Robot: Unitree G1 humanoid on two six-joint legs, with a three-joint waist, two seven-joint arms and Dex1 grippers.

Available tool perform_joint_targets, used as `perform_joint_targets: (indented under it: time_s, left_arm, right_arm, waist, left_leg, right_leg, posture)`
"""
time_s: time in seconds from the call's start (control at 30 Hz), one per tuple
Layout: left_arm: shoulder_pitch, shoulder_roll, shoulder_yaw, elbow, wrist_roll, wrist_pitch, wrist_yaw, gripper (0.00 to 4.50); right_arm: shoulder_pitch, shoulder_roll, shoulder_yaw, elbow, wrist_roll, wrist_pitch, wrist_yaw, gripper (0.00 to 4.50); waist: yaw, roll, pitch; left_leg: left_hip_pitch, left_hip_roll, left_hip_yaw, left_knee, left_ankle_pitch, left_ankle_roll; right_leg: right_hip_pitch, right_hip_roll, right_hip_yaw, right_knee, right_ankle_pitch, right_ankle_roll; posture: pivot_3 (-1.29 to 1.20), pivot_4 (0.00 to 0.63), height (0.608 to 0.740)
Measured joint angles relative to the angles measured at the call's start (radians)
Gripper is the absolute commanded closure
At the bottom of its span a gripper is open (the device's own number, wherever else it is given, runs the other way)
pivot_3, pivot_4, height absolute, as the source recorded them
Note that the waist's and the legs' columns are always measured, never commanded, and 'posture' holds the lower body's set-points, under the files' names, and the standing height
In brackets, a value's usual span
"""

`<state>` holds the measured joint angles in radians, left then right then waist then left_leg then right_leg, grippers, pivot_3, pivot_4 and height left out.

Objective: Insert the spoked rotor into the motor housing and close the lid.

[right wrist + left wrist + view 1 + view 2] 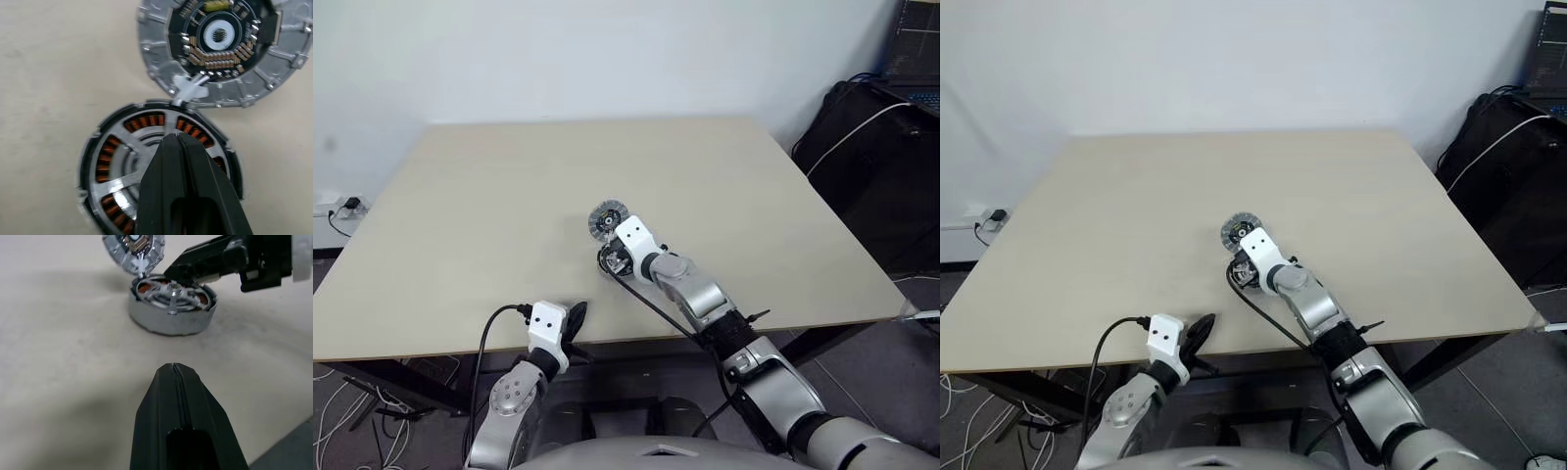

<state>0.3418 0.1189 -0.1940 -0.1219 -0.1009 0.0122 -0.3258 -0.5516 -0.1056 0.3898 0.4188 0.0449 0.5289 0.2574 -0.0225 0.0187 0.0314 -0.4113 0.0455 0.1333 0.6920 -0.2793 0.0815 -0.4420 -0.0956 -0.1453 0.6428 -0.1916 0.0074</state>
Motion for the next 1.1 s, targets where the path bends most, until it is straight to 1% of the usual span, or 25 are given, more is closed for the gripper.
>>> perform_joint_targets:
  time_s: [0.13, 0.23, 0.3, 0.4, 0.5, 0.6, 0.7, 0.8, 0.93, 1.1]
  left_arm:
    - [0.002, -0.001, 0.000, -0.002, 0.000, 0.000, 0.004, 4.50]
    - [0.003, -0.002, 0.001, -0.002, 0.000, 0.000, 0.008, 4.50]
    - [0.002, -0.002, 0.000, -0.002, 0.000, -0.001, 0.011, 4.50]
    - [0.001, -0.004, -0.002, -0.002, 0.000, -0.001, 0.013, 4.50]
    - [-0.006, -0.011, -0.005, -0.002, 0.000, -0.002, 0.013, 4.50]
    - [-0.012, -0.020, -0.011, -0.002, 0.000, -0.004, 0.013, 4.50]
    - [-0.013, -0.026, -0.011, -0.001, 0.000, -0.008, 0.015, 4.50]
    - [-0.012, -0.034, -0.011, 0.001, 0.000, -0.018, 0.021, 4.50]
    - [0.002, -0.040, -0.010, 0.001, 0.000, -0.028, 0.028, 4.50]
    - [0.020, -0.042, -0.008, 0.000, 0.000, -0.042, 0.043, 4.50]
  right_arm:
    - [-0.024, 0.002, -0.012, 0.040, -0.012, -0.002, 0.048, 4.46]
    - [-0.025, -0.026, -0.009, 0.017, -0.021, 0.008, 0.118, 4.46]
    - [-0.025, -0.061, 0.006, -0.007, -0.029, 0.017, 0.179, 4.46]
    - [-0.044, -0.145, 0.043, -0.065, -0.045, 0.017, 0.306, 4.46]
    - [-0.103, -0.224, 0.096, -0.134, -0.069, 0.003, 0.447, 3.87]
    - [-0.148, -0.265, 0.164, -0.175, -0.101, -0.010, 0.572, 2.94]
    - [-0.180, -0.283, 0.265, -0.161, -0.178, -0.046, 0.650, 2.94]
    - [-0.205, -0.284, 0.325, -0.124, -0.233, -0.083, 0.704, 2.94]
    - [-0.229, -0.266, 0.360, -0.063, -0.286, -0.128, 0.746, 2.94]
    - [-0.236, -0.230, 0.363, 0.018, -0.327, -0.172, 0.758, 2.94]
  waist:
    - [-0.002, -0.001, -0.001]
    - [-0.001, 0.000, -0.001]
    - [-0.001, 0.000, -0.001]
    - [-0.001, 0.000, -0.001]
    - [-0.004, 0.000, -0.001]
    - [-0.003, 0.000, -0.001]
    - [-0.001, 0.000, -0.001]
    - [0.001, -0.001, -0.001]
    - [0.002, -0.001, -0.001]
    - [0.003, 0.000, -0.001]
  left_leg:
    - [0.001, 0.000, 0.000, 0.000, -0.002, -0.004]
    - [0.001, 0.000, 0.000, 0.000, -0.002, -0.004]
    - [0.001, 0.000, 0.000, 0.000, -0.002, -0.004]
    - [0.000, 0.000, 0.000, 0.000, 0.000, 0.000]
    - [0.000, 0.000, 0.000, 0.000, 0.000, 0.000]
    - [0.001, 0.001, -0.001, 0.000, 0.000, 0.000]
    - [0.000, 0.000, -0.001, 0.000, 0.000, 0.000]
    - [0.000, 0.000, 0.000, 0.001, 0.000, 0.000]
    - [0.000, 0.000, 0.000, 0.001, 0.000, 0.000]
    - [0.000, 0.000, 0.000, 0.001, 0.000, 0.000]
  right_leg:
    - [0.001, 0.000, 0.000, 0.000, 0.000, 0.000]
    - [0.001, 0.000, 0.000, 0.000, 0.000, 0.000]
    - [0.001, 0.000, 0.000, 0.000, 0.000, 0.000]
    - [0.000, 0.000, 0.000, 0.000, 0.000, 0.000]
    - [-0.001, 0.000, -0.001, 0.000, 0.000, 0.000]
    - [0.000, 0.000, -0.001, 0.000, 0.000, -0.001]
    - [0.000, 0.000, -0.001, 0.000, 0.000, -0.001]
    - [0.000, -0.001, -0.001, 0.000, 0.000, 0.000]
    - [0.000, 0.000, -0.001, 0.000, 0.000, 0.000]
    - [0.000, -0.001, -0.001, 0.001, 0.000, 0.000]
  posture:
    - [0.00, 0.000, 0.740]
    - [0.00, 0.000, 0.740]
    - [0.00, 0.000, 0.740]
    - [0.00, 0.000, 0.740]
    - [0.00, 0.000, 0.740]
    - [0.00, 0.000, 0.740]
    - [0.00, 0.000, 0.740]
    - [0.00, 0.000, 0.740]
    - [0.00, 0.000, 0.740]
    - [0.00, 0.000, 0.740]
